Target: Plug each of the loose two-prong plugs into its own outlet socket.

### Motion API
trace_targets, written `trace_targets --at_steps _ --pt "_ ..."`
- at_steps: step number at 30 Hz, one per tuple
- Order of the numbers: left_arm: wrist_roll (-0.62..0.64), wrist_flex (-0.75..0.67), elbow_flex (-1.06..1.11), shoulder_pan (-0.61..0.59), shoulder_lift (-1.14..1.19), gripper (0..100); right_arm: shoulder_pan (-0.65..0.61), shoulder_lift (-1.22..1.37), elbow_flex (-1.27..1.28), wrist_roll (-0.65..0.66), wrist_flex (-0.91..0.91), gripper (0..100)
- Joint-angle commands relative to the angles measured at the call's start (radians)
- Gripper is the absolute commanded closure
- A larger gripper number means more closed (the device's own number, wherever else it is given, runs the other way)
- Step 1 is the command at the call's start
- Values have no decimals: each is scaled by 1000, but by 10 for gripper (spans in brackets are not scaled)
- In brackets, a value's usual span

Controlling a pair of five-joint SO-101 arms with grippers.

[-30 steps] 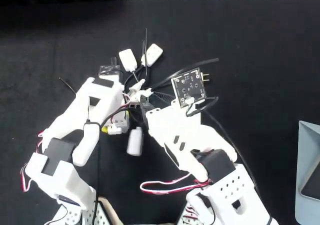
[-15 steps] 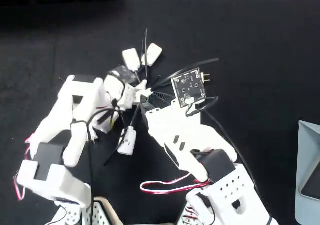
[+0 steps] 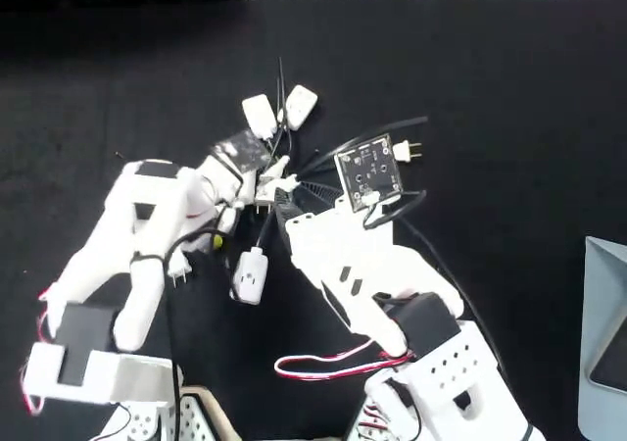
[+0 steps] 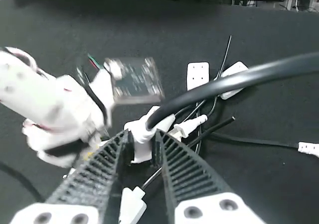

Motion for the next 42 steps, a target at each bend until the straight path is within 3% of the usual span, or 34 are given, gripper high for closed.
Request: trace_targets --at_steps 1,6,11,16,23,29,33,42 --pt "72 95 -70 -56 -178 770 9 -7 -10 48 -15 985" --pt "146 187 -48 -90 -313 770 -37 -5 -8 51 -15 985" --pt "296 183 5 -243 -431 773 -106 67 -12 46 -51 985" --pt "539 69 200 -381 -569 798 -160 246 -10 46 -212 985" --pt "712 -61 458 -492 -769 819 -238 499 -105 48 -295 986" --pt "752 -66 545 -519 -855 819 -270 745 -245 49 -307 986" --pt "750 -69 578 -575 -872 819 -272 868 -262 52 -423 987" --pt "749 -132 616 -585 -873 819 -256 990 -275 55 -497 987"
